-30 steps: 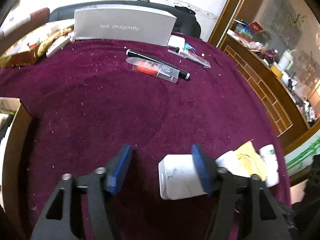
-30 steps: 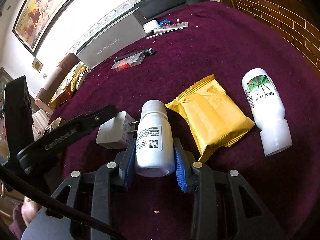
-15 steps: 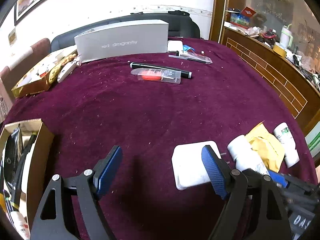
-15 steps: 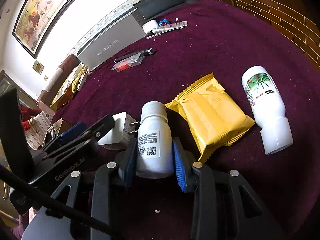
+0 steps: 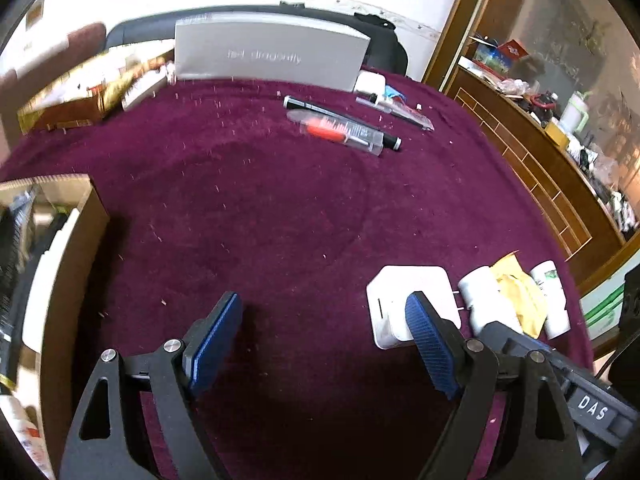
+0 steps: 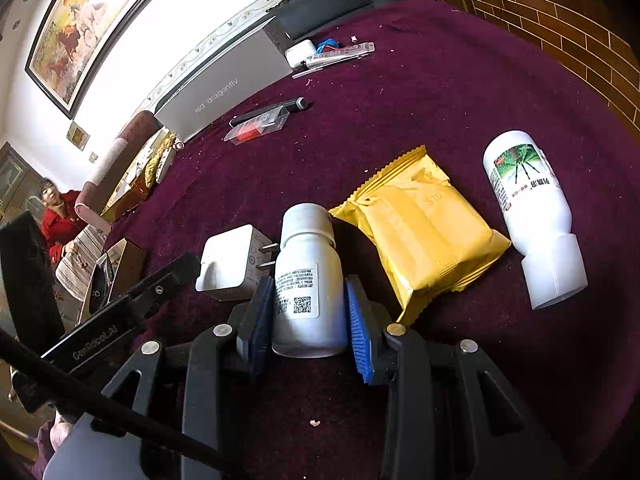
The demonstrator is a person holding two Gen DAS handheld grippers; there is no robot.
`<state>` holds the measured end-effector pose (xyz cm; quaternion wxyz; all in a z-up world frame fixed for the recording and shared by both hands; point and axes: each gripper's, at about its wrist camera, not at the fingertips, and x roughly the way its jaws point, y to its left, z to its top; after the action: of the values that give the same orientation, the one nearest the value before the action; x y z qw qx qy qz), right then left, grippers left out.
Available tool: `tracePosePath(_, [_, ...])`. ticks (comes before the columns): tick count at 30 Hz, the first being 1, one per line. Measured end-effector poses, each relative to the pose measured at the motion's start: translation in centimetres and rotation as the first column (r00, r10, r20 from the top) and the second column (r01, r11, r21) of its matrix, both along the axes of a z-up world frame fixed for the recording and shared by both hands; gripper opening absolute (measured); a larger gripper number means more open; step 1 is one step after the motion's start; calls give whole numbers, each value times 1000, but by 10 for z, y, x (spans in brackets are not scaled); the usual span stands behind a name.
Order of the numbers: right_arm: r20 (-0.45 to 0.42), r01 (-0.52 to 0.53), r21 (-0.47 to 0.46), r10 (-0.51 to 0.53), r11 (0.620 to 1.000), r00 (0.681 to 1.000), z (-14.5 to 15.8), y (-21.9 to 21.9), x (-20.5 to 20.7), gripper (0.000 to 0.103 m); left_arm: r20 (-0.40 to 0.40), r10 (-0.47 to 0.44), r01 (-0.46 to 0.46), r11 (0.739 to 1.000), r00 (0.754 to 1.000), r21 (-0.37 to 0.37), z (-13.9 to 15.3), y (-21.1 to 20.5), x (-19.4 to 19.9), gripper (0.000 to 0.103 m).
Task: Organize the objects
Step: 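Grasp the white square adapter with the left gripper while the right holds the bottle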
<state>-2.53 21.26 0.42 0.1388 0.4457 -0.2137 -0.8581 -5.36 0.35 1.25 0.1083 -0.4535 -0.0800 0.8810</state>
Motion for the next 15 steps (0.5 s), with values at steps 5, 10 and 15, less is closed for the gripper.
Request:
tracePosePath(5, [-2, 0, 0, 0, 1000, 1000, 0, 0, 0, 33, -43, -37, 37, 999, 998, -22, 2, 19, -4, 79])
tracePosePath(10, [-2, -4, -4, 4, 1000, 1000, 1, 0, 0, 36, -46, -63, 60, 997, 997, -55, -6, 40, -14, 88])
tracePosePath(15, [5, 1, -43, 0, 999, 1000, 0, 5, -1, 36, -55, -87, 84, 995, 995, -60, -10, 44, -16, 94])
